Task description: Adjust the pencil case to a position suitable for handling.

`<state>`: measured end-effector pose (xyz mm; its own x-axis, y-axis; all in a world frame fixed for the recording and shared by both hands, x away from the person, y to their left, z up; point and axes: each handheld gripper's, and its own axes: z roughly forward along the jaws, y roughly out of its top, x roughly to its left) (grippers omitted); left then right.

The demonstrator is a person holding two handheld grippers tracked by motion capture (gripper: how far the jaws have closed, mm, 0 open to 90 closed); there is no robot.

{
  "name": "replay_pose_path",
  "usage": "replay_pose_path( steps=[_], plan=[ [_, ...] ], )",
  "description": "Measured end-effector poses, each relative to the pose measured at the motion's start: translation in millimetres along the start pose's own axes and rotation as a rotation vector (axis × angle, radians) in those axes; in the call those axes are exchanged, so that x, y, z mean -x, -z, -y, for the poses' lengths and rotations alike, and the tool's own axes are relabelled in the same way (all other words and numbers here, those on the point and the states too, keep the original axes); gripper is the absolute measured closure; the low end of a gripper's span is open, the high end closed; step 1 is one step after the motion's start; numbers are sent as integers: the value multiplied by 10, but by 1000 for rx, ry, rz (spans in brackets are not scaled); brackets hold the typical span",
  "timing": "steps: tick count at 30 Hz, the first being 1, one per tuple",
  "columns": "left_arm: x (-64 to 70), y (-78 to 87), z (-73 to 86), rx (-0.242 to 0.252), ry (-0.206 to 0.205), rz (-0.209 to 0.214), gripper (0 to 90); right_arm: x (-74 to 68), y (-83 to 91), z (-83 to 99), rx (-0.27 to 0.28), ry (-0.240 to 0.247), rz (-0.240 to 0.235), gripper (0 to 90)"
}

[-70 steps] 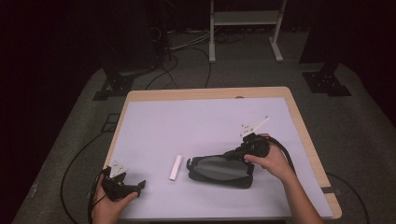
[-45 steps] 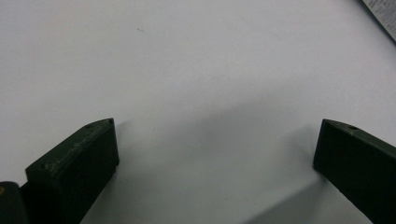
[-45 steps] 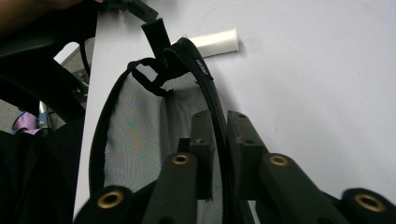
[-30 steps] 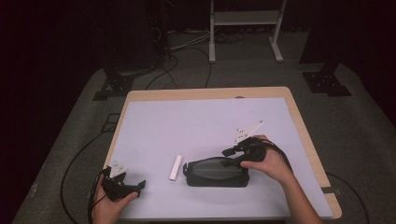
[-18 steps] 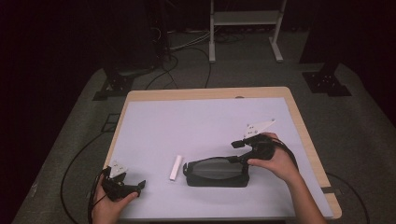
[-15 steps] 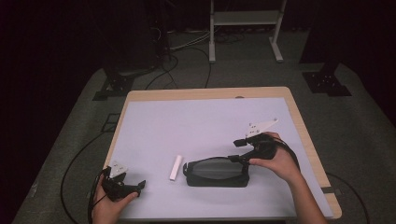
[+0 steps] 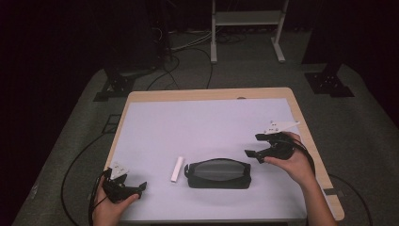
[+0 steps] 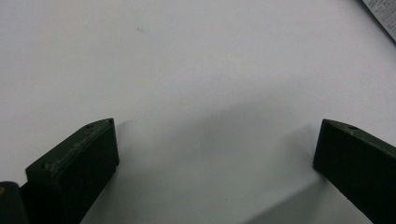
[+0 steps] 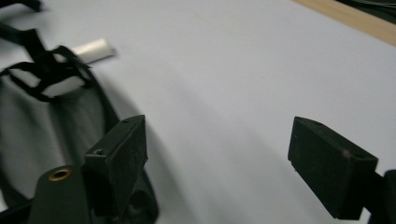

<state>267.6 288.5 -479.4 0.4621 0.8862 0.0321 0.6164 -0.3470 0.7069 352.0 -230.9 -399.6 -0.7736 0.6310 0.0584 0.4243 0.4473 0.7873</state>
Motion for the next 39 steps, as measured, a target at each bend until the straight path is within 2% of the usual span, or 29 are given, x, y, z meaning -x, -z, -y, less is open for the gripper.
replay_pose_path(
  steps=[1,2,7,10,14,21,24,39],
  plan=[
    [0,0,0,0,0,0,0,0,0,0,0,0,0,191],
    [0,0,0,0,0,0,0,25,33,27,0,-5,34,192],
    [0,0,0,0,0,0,0,86,95,81,13,-34,71,186],
    [0,0,0,0,0,0,0,130,124,136,1,-57,117,181],
    [0,0,0,0,0,0,0,177,150,231,-8,-79,153,177],
    [1,2,-1,-2,0,-1,0,226,207,374,-15,-108,191,177],
    [1,1,-1,-2,-1,-1,0,235,229,515,-31,-126,218,177],
    [1,1,-1,-2,0,-1,0,281,208,886,-87,-197,267,177]
  ],
)
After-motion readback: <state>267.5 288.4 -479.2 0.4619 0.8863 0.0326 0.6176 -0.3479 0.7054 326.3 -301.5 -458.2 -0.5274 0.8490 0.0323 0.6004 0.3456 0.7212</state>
